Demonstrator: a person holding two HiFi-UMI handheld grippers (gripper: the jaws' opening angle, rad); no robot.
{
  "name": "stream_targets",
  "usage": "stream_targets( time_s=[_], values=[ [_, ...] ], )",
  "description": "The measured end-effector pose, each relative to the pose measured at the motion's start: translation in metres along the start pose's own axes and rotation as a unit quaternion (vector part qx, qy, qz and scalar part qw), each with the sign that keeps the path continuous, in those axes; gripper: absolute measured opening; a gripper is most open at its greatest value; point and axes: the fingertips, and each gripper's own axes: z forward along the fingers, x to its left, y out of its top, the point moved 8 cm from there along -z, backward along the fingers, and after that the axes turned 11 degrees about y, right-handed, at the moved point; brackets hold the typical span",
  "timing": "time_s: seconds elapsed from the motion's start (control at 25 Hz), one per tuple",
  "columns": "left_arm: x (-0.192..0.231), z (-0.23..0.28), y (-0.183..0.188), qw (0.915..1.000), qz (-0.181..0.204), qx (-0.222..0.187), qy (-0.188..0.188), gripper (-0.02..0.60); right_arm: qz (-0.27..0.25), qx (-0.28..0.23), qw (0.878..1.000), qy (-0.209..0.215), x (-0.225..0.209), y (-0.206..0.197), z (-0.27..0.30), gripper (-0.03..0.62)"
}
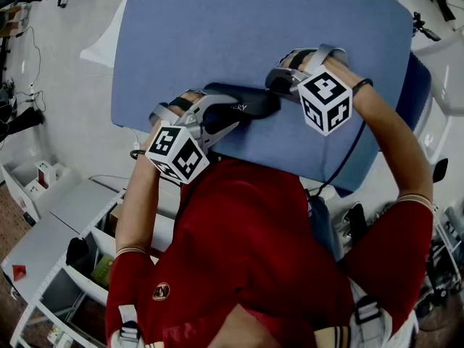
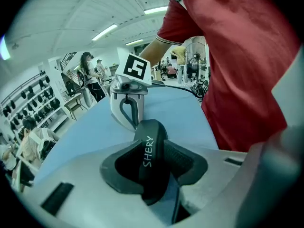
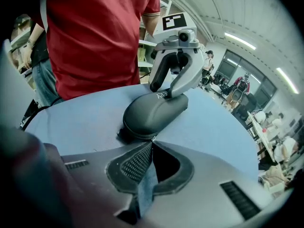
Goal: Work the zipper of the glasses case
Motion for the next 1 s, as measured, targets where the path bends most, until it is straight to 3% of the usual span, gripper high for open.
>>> stream_targets(
  time_s=[0.64,1.0],
  values=[
    [-0.001,0.0,-0.002,0.9997,-0.02,-0.001,0.011,0.132,0.062,0.032,0.998,-0.001,0.027,0.006,-0.01,0.0],
    [0.003,-0.006,-0.01,0.9997,-0.016,-0.016,0.008,0.132,0.168,0.043,0.983,-0.066,0.042,0.026,-0.002,0.0]
  ],
)
